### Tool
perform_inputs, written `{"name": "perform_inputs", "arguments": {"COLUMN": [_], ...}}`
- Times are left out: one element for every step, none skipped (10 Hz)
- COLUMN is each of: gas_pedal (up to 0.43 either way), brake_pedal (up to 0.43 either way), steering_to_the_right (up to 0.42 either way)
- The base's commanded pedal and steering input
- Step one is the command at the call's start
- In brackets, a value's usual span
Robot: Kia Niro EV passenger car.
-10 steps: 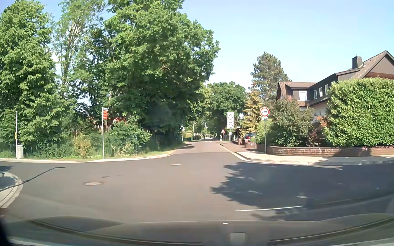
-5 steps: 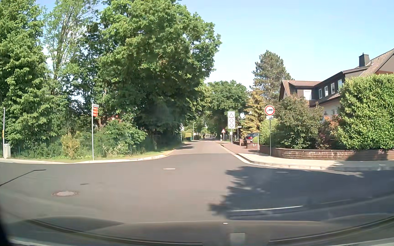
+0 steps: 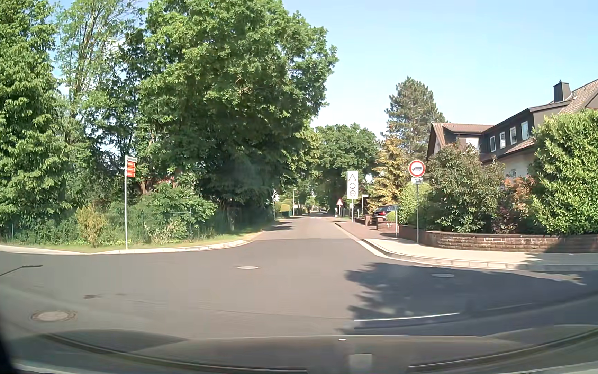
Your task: Follow the waypoints while adhering to traffic rules and regulations
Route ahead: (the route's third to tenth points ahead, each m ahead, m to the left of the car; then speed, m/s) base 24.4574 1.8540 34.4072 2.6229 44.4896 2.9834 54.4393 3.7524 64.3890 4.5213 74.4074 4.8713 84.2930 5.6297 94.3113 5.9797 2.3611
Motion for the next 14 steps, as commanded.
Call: {"name": "perform_inputs", "arguments": {"gas_pedal": [0.0, 0.079, 0.098, 0.118, 0.157, 0.197, 0.228, 0.26, 0.26, 0.26, 0.26, 0.26, 0.26, 0.26], "brake_pedal": [0.006, 0.006, 0.006, 0.012, 0.006, 0.006, 0.006, 0.006, 0.006, 0.006, 0.006, 0.012, 0.006, 0.006], "steering_to_the_right": [-0.003, -0.003, -0.004, -0.006, -0.008, -0.01, -0.011, -0.012, -0.013, -0.014, -0.014, -0.014, -0.012, -0.008]}}
